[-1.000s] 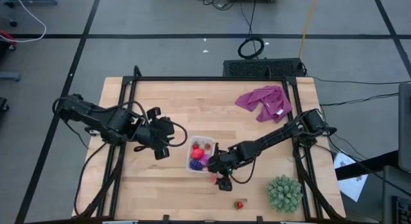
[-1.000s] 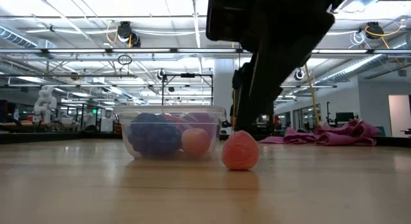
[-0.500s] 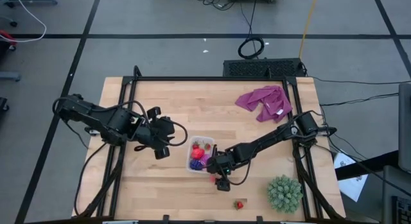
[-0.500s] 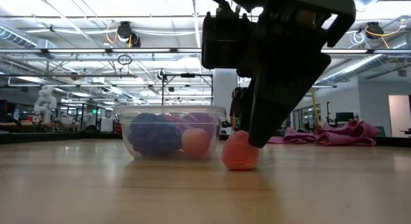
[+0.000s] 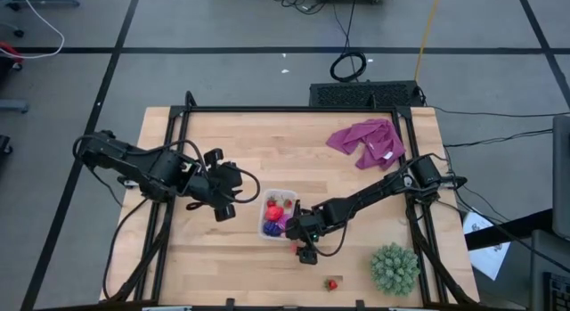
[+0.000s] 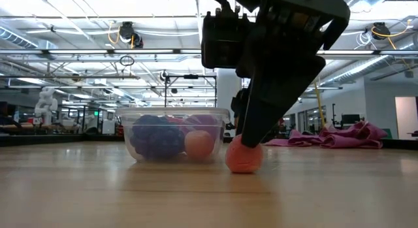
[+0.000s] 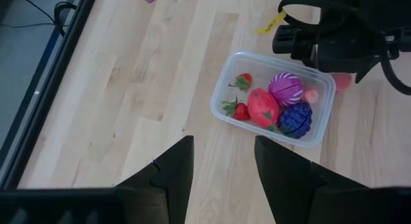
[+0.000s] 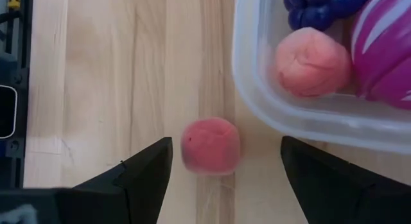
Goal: Pick and placing Produce into tupperware
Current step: Put the light orange peach into the transparent bin
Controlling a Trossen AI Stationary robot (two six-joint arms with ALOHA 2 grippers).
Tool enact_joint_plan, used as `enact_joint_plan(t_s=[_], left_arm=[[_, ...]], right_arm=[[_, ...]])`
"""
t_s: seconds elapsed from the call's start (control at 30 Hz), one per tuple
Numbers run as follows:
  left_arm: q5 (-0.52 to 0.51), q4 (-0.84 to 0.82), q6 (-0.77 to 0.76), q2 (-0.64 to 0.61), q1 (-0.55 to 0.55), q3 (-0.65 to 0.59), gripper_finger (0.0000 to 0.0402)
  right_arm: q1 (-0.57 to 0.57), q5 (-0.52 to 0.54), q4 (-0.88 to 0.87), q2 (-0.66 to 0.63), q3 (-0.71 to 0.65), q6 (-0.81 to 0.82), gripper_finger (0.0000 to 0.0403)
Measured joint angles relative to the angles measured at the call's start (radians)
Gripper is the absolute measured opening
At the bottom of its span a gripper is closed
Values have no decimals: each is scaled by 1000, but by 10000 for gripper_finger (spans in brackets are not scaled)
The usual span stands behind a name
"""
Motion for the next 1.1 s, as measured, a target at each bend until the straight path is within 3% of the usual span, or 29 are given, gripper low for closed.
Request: enact_joint_plan(t_s=[1.1], left_arm=[[1, 7, -7, 0, 0, 0, 170]], right_arm=[[8, 1, -55, 0, 0, 7, 149]])
